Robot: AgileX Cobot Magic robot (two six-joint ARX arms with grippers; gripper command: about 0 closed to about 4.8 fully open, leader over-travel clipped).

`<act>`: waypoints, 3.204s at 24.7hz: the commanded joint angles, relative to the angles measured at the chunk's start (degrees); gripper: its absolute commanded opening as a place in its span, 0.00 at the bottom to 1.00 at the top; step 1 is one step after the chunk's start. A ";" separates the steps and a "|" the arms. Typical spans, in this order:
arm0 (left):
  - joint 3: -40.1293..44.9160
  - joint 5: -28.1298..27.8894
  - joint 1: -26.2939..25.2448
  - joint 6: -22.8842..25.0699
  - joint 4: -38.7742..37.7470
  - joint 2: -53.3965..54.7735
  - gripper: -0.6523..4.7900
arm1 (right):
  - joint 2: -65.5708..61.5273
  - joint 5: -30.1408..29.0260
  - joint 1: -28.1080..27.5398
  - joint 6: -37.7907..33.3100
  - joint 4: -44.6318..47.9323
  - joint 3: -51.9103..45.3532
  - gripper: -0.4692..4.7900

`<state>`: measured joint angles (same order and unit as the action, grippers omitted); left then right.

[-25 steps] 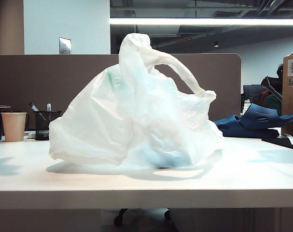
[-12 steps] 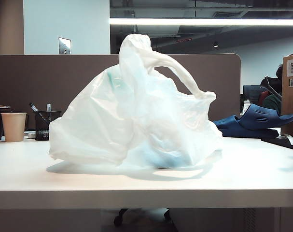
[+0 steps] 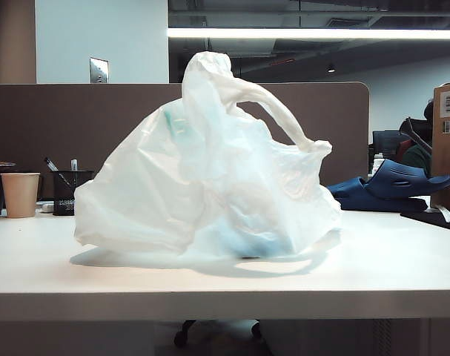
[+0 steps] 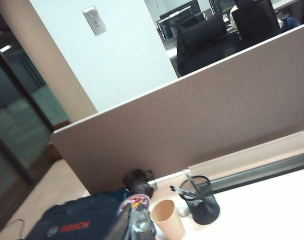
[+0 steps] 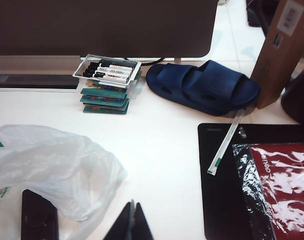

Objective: Put the power bank into the bag.

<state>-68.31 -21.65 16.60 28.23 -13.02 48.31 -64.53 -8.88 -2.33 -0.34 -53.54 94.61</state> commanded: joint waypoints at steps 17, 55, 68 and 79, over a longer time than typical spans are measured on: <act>-0.13 9.51 -12.07 -12.48 -9.64 -4.28 0.11 | 11.23 -0.17 -1.99 1.42 3.17 -14.49 0.07; 28.24 21.90 -12.07 -21.42 -17.11 -48.15 0.11 | 56.24 -2.56 -0.17 -5.68 30.49 -64.87 0.07; 49.92 24.74 -12.04 -21.49 9.01 -48.17 0.11 | 59.49 -1.62 -0.17 -7.37 43.58 -76.19 0.07; 60.46 24.92 -12.04 -25.05 22.12 -48.17 0.11 | 59.54 0.02 -0.17 -3.69 52.43 -87.03 0.07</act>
<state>-7.92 3.03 4.54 2.96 8.34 0.12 -5.04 -9.02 -2.52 -4.99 -2.22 7.57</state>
